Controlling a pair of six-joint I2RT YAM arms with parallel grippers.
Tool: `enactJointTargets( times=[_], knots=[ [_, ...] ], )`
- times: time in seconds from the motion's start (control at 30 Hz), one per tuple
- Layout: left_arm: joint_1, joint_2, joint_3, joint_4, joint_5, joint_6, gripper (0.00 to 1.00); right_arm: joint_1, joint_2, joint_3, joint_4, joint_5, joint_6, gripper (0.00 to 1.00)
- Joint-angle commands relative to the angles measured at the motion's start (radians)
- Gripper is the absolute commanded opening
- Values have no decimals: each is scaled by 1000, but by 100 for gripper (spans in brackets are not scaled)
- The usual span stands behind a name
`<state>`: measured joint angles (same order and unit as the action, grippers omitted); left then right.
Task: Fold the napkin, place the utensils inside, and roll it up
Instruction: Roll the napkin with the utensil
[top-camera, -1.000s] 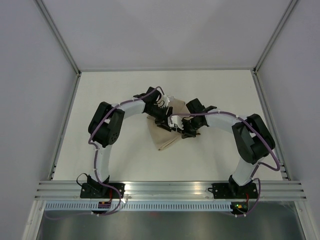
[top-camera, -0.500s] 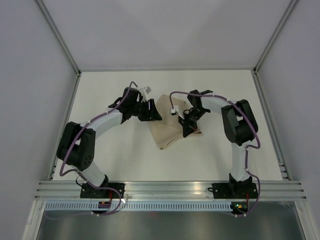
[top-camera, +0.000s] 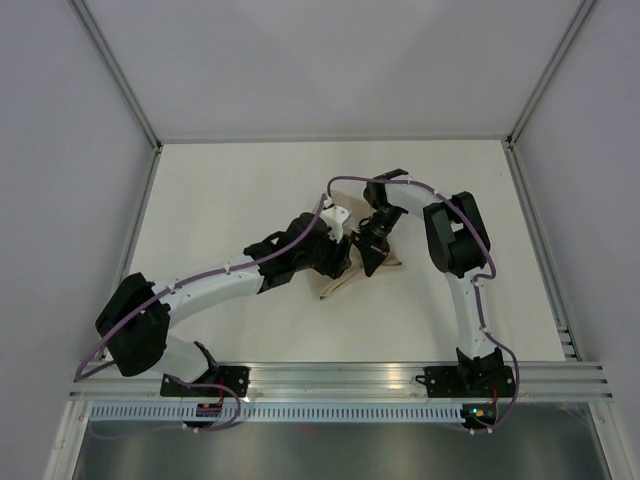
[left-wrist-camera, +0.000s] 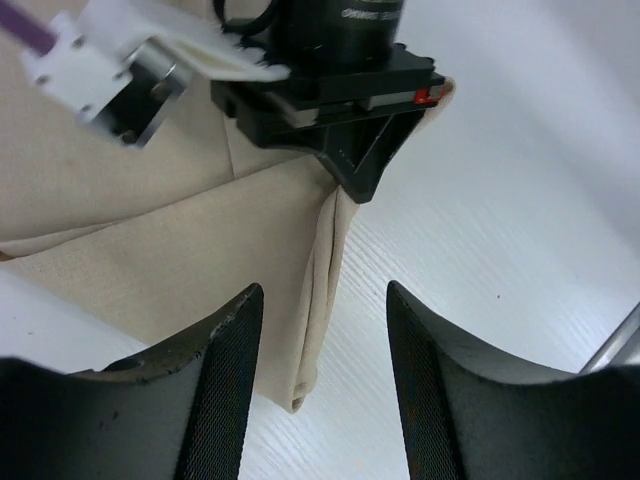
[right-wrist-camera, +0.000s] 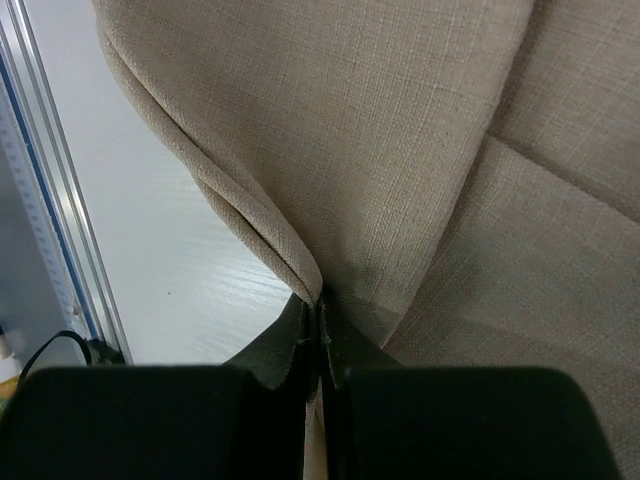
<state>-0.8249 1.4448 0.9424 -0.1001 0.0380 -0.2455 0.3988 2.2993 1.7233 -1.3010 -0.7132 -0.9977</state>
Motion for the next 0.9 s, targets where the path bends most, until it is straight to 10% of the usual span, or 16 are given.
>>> enactJointTargets(
  times=[0.0,0.87],
  knots=[
    [-74,9,2,42,-200,152,58,44,66,33,-21,80,7,3],
    [-191,381,208,-38,-230,469,60,34,216,167,-146,47,28,3]
  ],
)
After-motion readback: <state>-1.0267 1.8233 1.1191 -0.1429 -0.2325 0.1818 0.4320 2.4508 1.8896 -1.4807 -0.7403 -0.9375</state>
